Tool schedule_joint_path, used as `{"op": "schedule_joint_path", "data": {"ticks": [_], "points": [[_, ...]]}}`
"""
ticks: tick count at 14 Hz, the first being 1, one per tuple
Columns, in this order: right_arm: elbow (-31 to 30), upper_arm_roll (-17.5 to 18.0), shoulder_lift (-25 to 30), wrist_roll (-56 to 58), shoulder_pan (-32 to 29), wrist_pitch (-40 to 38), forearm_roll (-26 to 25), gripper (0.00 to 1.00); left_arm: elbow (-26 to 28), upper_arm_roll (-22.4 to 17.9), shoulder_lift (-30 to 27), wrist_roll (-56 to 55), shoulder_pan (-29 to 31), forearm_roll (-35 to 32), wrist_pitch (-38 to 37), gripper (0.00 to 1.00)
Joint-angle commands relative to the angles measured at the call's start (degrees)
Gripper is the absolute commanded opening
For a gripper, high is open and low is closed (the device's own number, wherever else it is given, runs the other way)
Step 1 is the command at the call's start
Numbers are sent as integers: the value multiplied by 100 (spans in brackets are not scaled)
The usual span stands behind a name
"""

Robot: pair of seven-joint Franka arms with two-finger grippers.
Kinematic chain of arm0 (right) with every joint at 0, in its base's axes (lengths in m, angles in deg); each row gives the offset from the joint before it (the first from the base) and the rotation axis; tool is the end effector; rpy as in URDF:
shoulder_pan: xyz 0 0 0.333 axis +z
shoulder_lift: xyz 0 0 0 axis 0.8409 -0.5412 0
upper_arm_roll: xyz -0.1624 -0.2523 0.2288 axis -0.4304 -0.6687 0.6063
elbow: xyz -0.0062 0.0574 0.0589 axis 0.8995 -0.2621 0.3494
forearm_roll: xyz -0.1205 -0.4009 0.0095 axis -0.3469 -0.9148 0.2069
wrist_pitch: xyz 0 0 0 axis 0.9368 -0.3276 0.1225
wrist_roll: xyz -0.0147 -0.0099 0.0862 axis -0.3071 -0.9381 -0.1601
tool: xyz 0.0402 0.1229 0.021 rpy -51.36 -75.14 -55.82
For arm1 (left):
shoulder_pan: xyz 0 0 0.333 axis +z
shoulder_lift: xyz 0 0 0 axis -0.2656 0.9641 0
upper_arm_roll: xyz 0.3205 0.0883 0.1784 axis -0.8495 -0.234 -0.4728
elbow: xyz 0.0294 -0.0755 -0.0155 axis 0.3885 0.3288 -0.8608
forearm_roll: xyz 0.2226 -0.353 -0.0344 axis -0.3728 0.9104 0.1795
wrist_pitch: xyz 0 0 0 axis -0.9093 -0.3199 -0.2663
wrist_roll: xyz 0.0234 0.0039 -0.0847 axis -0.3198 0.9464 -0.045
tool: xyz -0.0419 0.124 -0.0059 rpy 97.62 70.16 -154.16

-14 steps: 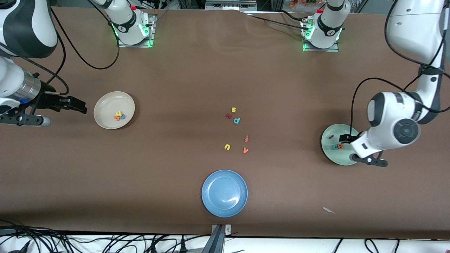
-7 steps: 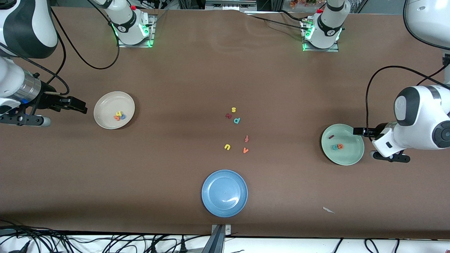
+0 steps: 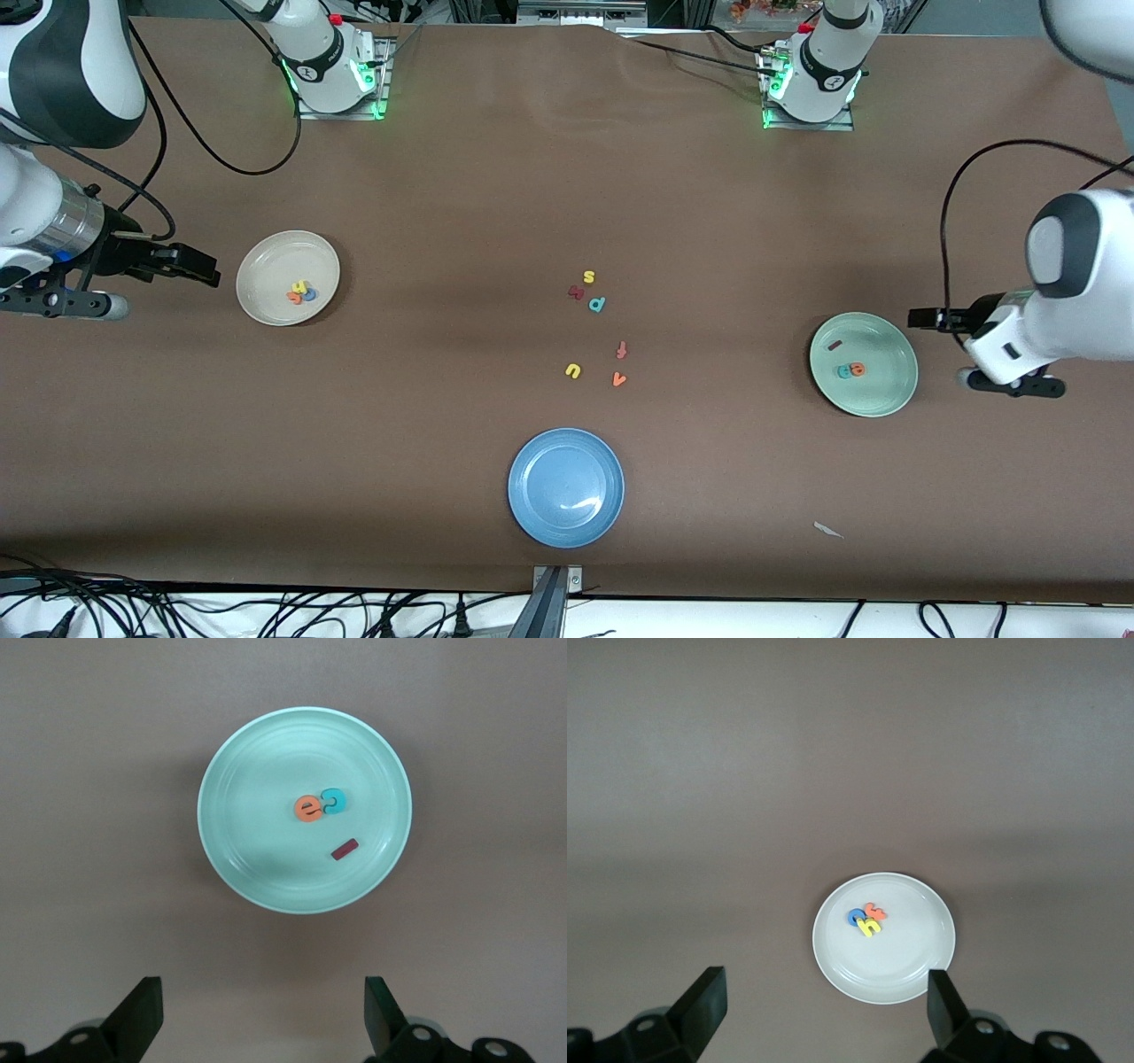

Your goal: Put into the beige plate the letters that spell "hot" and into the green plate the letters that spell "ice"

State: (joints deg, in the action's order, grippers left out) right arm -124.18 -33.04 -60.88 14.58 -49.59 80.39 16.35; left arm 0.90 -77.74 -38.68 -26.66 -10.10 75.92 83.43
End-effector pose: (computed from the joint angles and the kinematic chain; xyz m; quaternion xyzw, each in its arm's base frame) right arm 0.6339 0.0168 0.5346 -0.9989 0.0361 0.0271 0.0124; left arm 0.6792 0.0656 0.4135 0.9897 -0.0286 -0.1398 0.0096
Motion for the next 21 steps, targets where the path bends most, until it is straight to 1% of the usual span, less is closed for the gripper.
{"op": "schedule_joint_path", "data": {"ticks": [1, 4, 6, 9, 12, 14, 18, 21], "points": [[81, -5, -14, 4, 1, -107, 116, 100, 176, 167, -595, -153, 182, 153, -235, 100], [81, -5, -14, 13, 1, -107, 116, 100, 483, 159, -1254, -391, 68, 153, -235, 100], [81, -5, -14, 13, 1, -107, 116, 100, 501, 150, -1562, -426, -108, 145, -349, 100], [73, -5, -6, 13, 1, -116, 116, 100, 492, 141, -1976, -435, -187, 153, -411, 100], [81, -5, -6, 13, 9, -116, 116, 100, 414, 19, -2135, -540, -389, 162, -683, 100], [90, 3, -6, -48, 9, -116, 116, 100, 413, 9, -2223, -680, -486, 162, -780, 100], [125, 3, -6, -31, 9, -116, 108, 100, 440, 0, -2381, -646, -504, 83, -754, 100], [143, 3, -14, -31, 53, -116, 55, 100, 650, 0, -2609, -637, -504, 74, -719, 100]]}}
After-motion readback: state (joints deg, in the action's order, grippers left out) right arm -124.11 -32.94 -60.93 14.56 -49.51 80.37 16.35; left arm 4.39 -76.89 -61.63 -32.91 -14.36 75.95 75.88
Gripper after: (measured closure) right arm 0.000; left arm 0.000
